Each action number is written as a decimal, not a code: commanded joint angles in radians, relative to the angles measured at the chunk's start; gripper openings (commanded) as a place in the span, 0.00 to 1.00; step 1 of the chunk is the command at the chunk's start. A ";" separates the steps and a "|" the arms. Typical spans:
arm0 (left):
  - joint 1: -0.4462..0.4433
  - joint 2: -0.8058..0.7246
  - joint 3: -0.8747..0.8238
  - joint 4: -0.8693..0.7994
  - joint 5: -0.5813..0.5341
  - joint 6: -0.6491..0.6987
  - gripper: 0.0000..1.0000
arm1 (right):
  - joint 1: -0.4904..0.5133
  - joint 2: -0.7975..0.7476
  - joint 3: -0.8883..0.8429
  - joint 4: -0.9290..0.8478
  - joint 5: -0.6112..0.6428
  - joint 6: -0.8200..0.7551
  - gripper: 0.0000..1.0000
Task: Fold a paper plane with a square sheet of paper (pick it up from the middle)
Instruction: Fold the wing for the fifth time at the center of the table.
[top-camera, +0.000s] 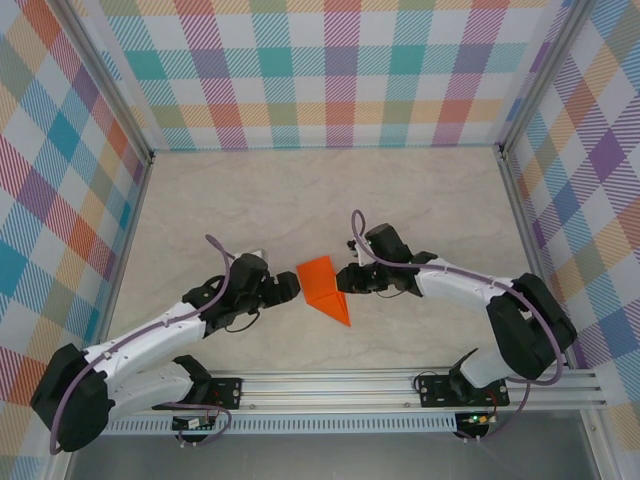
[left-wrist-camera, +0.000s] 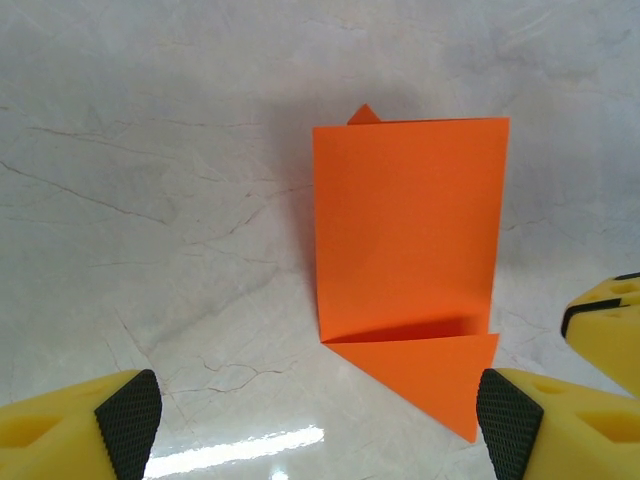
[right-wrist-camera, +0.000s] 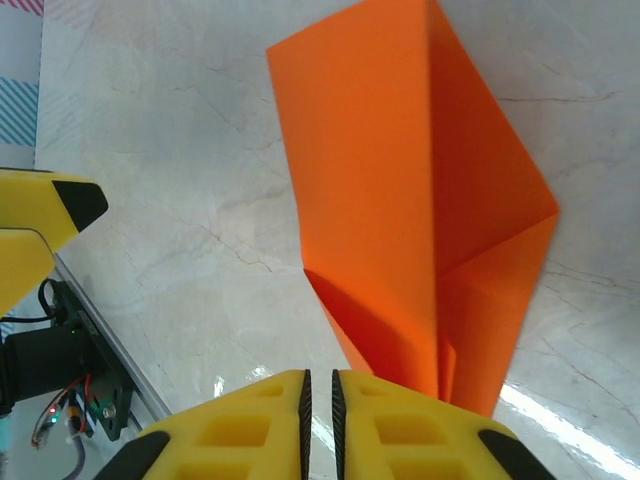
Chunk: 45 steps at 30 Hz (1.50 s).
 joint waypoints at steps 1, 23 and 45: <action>0.012 0.058 0.018 0.034 0.027 0.018 0.84 | -0.022 0.034 -0.001 0.045 -0.135 -0.010 0.10; 0.011 0.210 0.050 0.107 0.065 -0.001 0.81 | -0.028 0.196 0.011 0.069 -0.213 -0.047 0.11; -0.005 0.330 0.096 0.206 0.135 -0.007 0.81 | -0.092 0.273 -0.047 0.115 -0.193 -0.013 0.10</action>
